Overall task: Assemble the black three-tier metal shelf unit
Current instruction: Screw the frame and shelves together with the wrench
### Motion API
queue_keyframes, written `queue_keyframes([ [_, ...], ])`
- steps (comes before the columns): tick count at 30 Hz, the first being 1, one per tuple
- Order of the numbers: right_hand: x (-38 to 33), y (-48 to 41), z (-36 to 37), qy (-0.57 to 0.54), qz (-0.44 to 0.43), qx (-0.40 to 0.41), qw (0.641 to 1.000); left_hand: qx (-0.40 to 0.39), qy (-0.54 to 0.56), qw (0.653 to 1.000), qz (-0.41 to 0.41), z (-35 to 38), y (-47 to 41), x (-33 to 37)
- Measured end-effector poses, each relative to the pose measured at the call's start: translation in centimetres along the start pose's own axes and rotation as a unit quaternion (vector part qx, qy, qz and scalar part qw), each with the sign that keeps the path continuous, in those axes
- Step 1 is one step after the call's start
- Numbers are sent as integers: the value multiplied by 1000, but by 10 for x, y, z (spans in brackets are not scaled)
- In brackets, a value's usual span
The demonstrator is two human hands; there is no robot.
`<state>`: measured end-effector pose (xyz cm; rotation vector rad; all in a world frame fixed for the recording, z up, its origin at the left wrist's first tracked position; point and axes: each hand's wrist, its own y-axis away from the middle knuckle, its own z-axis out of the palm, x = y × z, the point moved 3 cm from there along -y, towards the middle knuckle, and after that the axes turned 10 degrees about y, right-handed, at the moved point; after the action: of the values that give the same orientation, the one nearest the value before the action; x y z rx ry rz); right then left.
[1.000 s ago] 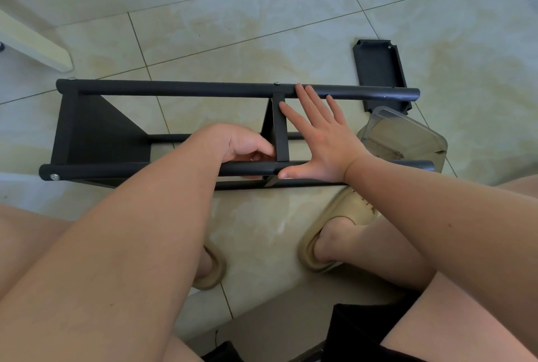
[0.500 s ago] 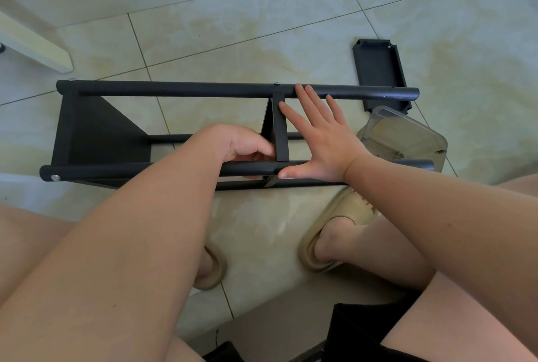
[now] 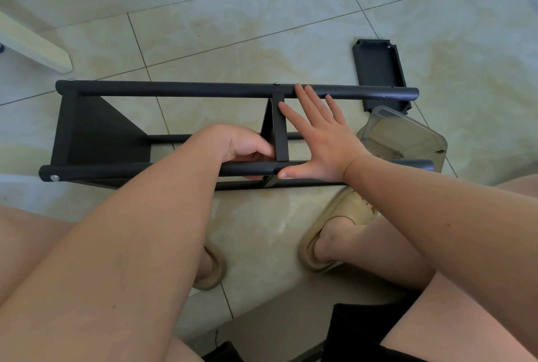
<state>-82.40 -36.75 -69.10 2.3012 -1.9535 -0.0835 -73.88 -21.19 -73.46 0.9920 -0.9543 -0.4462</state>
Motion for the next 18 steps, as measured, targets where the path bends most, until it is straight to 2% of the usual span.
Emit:
queue_keyframes([
  [7,0,0,0,3,0,-4,1000,-18,57,998,18,1,3,0],
  [13,0,1,-1,0,1,-4,1000,-2,-10,1000,17,3,4,3],
  [18,0,0,0,2,0,-6,1000,-19,16,999,36,3,9,3],
])
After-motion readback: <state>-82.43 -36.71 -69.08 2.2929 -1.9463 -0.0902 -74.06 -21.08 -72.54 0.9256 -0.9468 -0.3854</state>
